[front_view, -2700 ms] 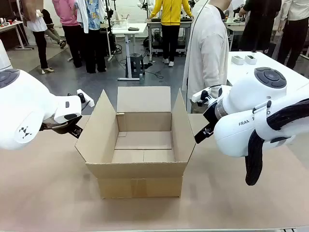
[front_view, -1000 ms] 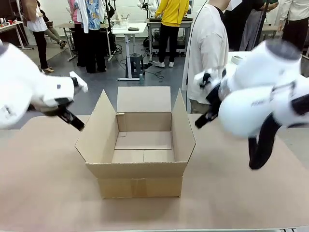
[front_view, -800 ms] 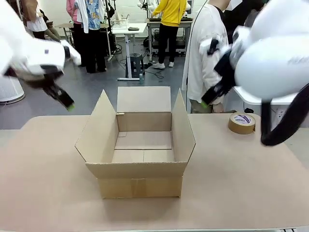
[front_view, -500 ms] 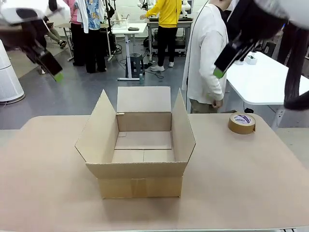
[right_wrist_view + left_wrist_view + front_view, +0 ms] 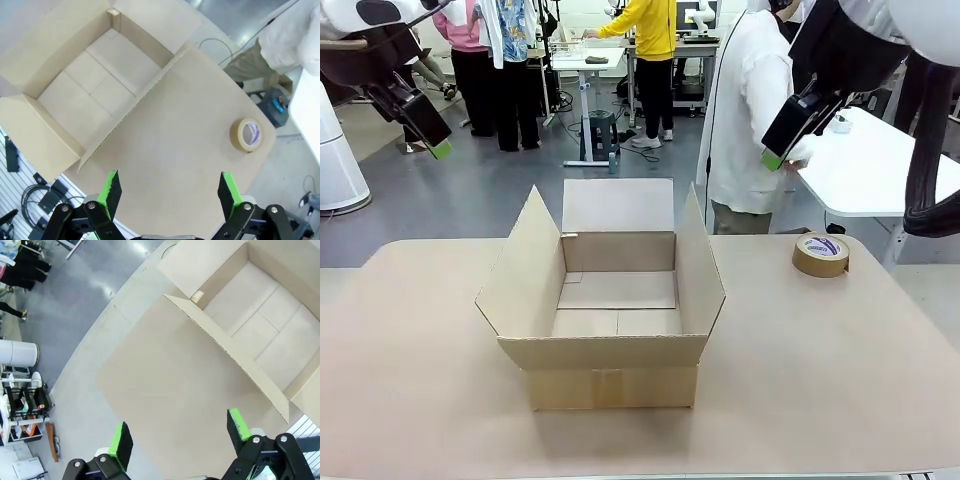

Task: Wrap the clocks to prevent damage.
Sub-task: Open the side flaps of the Package Box.

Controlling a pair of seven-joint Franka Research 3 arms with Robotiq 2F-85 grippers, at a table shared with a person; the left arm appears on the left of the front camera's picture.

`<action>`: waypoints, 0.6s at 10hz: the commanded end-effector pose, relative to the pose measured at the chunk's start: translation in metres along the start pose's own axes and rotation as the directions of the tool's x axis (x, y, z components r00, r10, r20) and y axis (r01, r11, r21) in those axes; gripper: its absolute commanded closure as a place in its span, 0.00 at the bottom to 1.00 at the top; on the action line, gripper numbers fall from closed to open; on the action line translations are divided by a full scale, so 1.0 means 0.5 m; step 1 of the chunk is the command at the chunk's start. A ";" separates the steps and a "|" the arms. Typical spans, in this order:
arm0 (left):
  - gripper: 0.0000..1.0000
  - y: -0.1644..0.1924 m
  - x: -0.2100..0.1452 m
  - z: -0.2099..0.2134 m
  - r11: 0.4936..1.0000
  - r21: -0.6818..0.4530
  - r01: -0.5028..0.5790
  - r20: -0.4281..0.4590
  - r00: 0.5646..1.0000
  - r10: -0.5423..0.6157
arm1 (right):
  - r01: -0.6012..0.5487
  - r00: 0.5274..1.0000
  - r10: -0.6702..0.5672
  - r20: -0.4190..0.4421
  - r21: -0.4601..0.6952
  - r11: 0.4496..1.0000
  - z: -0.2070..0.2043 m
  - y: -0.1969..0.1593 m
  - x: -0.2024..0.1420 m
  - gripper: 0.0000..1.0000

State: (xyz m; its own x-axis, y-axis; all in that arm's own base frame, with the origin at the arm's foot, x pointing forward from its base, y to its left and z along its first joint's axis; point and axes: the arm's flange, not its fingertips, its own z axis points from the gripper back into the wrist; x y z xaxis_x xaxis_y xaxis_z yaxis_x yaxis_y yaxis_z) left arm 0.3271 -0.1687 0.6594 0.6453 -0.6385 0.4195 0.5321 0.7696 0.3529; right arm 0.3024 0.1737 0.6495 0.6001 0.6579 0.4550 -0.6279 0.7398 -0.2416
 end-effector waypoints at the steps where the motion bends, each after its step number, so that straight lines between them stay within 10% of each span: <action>1: 0.00 0.001 0.000 0.002 1.000 0.003 -0.007 0.001 1.000 0.007 | -0.001 1.000 0.001 0.001 0.000 1.000 0.006 0.000 0.002 0.00; 3: 0.00 0.127 -0.006 0.022 0.819 -0.406 0.406 0.204 0.913 -0.352 | -0.142 0.990 0.113 0.087 0.532 0.835 0.030 -0.130 -0.038 0.00; 6: 0.00 0.264 -0.055 0.055 0.623 -0.520 0.584 0.421 0.810 -0.408 | -0.141 0.980 -0.001 0.197 0.704 0.697 0.048 -0.274 -0.096 0.00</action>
State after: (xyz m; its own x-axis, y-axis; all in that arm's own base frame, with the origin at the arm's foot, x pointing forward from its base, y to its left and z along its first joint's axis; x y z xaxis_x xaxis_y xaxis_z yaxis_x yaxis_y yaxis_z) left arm 0.3573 -0.0667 0.7044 0.1738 -0.8075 0.5636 0.9488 0.2907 0.1240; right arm 0.3326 0.0462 0.6754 0.4206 0.6139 0.6680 -0.9036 0.3497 0.2475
